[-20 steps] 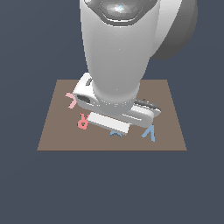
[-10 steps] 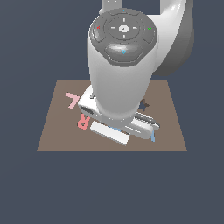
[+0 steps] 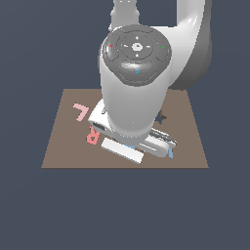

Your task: Insert a designated object into the corresponding slot on a board.

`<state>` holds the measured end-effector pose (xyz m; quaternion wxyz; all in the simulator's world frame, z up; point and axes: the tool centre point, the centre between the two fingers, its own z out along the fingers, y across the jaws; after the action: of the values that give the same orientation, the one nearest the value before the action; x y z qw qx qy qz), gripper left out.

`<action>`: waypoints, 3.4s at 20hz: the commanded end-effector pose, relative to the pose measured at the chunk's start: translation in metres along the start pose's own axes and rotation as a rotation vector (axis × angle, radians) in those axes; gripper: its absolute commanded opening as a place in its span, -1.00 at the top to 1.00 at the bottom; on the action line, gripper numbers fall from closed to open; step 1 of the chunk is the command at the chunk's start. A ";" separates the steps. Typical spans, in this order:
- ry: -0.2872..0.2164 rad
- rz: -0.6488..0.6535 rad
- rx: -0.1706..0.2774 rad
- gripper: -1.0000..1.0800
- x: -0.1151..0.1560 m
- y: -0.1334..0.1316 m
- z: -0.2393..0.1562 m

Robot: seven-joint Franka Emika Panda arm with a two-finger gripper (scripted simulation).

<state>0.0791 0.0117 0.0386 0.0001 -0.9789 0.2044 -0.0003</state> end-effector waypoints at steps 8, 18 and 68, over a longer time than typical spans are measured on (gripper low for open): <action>-0.001 0.001 0.000 1.00 0.000 0.000 0.009; 0.000 0.009 0.000 1.00 0.000 0.001 0.008; -0.002 1.402 0.001 1.00 -0.131 -0.036 -0.001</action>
<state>-0.0262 0.0935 0.0389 0.0006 -0.6317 0.7752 0.0008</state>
